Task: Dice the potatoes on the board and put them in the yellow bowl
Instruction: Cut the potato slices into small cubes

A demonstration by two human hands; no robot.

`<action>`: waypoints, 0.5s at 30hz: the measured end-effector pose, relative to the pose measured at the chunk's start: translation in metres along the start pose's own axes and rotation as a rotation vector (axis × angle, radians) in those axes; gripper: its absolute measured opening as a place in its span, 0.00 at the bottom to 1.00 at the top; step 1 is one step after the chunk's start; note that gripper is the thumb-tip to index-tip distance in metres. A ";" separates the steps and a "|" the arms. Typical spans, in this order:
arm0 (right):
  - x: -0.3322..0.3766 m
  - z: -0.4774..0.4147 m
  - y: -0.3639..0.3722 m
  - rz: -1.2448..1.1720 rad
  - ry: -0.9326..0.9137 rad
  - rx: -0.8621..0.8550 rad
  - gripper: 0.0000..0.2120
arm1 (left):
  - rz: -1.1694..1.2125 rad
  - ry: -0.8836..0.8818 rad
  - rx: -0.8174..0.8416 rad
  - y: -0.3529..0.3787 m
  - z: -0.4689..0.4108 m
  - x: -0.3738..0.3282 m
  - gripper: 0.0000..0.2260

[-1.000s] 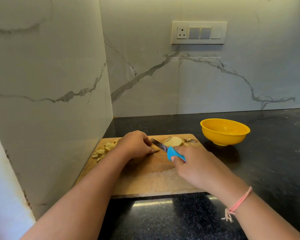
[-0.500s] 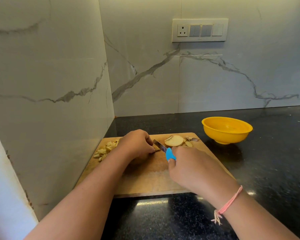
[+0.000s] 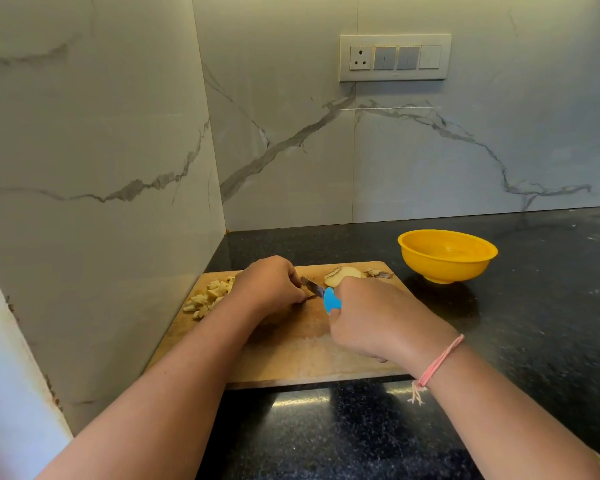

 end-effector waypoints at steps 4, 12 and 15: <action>0.002 0.003 0.000 0.029 -0.024 -0.009 0.11 | -0.069 -0.016 -0.005 -0.001 -0.001 -0.002 0.10; 0.004 0.011 -0.012 0.015 -0.003 0.063 0.11 | -0.091 -0.018 -0.003 -0.001 -0.002 -0.002 0.09; 0.002 0.019 -0.013 0.015 -0.004 0.081 0.14 | -0.080 -0.012 0.004 -0.001 -0.003 -0.002 0.09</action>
Point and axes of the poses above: each hand's wrist, its own z-axis away from the middle knuckle, its own y-axis out of the palm, x = y × z, the point moved 3 cm from there along -z, towards the middle knuckle, and after that the axes turned 8 degrees about x, right-handed, at the moved point
